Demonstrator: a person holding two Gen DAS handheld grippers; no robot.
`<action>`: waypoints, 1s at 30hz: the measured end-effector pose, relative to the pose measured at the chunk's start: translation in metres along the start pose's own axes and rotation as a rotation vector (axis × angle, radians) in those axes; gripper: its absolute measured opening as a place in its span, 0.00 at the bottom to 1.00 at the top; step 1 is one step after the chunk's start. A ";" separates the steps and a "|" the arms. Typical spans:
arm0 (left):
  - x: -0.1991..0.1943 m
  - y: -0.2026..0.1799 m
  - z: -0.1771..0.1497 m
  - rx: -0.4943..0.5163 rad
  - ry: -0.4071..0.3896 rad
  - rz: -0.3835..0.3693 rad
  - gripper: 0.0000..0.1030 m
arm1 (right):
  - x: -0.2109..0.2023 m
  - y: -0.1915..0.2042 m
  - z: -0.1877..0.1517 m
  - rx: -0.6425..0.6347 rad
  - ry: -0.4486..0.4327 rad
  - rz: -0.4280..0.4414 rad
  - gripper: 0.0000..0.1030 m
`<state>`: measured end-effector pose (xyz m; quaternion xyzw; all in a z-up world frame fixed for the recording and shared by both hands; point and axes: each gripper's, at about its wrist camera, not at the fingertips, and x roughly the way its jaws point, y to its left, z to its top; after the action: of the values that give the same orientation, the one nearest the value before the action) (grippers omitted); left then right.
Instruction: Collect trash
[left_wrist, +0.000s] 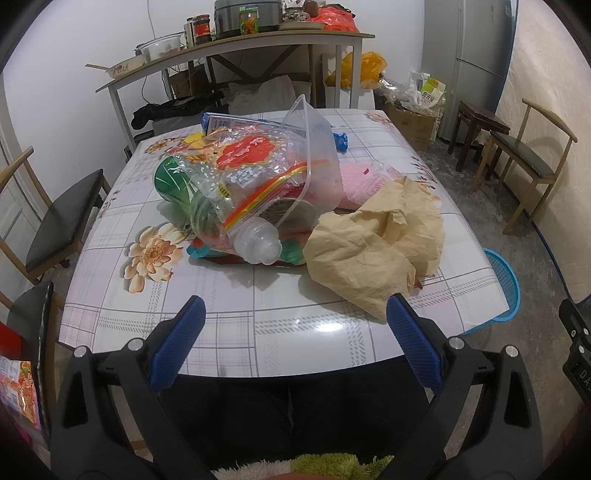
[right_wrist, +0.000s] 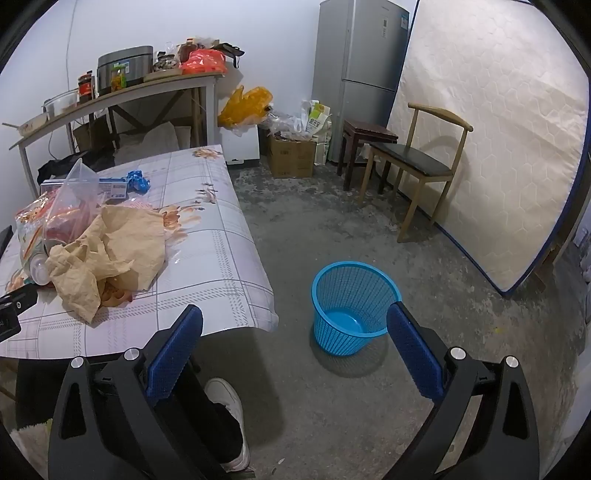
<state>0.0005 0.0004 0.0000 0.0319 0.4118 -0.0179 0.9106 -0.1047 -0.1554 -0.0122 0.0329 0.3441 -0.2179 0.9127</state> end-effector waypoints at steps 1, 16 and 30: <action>0.000 0.000 0.000 0.001 0.001 0.000 0.92 | 0.000 0.000 0.000 -0.001 0.000 0.000 0.94; 0.000 0.000 0.000 -0.001 0.000 -0.002 0.92 | -0.001 0.001 0.000 -0.002 -0.001 -0.002 0.94; 0.000 0.000 0.000 -0.002 0.001 -0.002 0.92 | -0.002 0.001 0.000 -0.003 -0.001 -0.003 0.94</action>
<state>0.0010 0.0007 0.0000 0.0306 0.4121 -0.0183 0.9105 -0.1060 -0.1536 -0.0111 0.0310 0.3439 -0.2186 0.9127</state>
